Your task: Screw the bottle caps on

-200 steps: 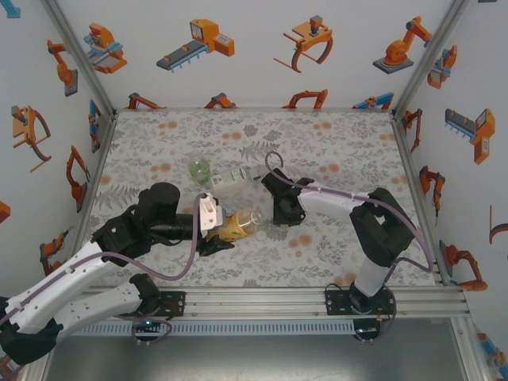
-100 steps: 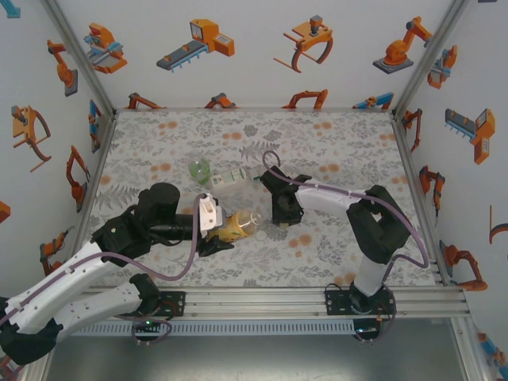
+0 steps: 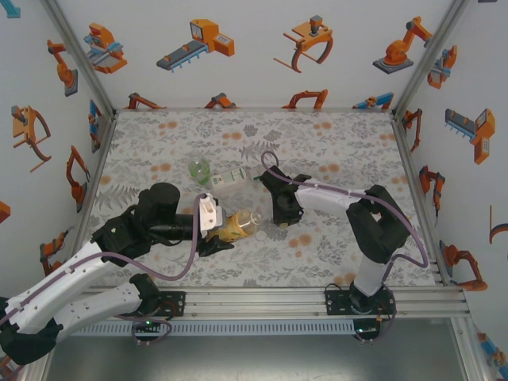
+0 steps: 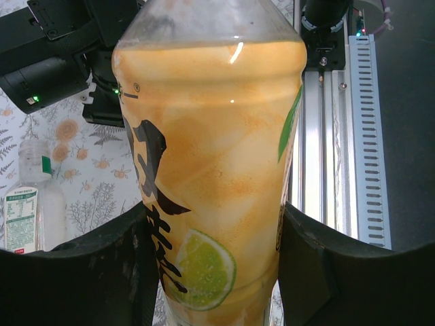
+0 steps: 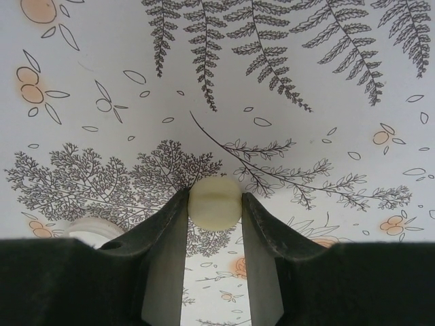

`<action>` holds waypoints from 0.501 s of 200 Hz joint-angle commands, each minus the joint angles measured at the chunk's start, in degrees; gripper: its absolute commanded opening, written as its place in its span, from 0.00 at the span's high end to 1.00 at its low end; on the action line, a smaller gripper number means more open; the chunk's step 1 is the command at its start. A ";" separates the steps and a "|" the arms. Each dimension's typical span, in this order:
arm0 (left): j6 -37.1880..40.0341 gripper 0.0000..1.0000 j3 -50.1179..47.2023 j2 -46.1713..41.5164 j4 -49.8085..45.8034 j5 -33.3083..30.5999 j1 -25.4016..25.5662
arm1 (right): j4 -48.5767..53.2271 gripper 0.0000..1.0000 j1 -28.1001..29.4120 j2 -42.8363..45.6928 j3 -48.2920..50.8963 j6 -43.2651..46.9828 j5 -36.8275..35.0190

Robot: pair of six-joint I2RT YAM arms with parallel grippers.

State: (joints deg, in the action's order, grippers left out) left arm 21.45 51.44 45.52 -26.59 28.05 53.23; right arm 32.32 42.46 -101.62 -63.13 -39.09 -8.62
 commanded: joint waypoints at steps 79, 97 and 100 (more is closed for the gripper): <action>4.21 1.00 2.48 2.95 -1.89 -0.08 0.20 | 3.37 0.89 -0.36 28.37 2.54 17.49 16.42; 4.65 1.00 2.78 3.60 -1.88 -0.01 0.20 | 2.43 0.93 -0.36 34.02 2.51 21.28 22.15; 4.78 1.00 2.83 3.69 -1.89 0.06 0.20 | 2.30 0.94 -0.31 34.58 2.58 21.61 22.62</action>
State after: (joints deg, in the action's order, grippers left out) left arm 24.27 51.88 48.66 -28.32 27.81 53.23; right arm 34.24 42.46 -72.66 -61.54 -25.26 4.62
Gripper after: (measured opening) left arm 0.558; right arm 0.351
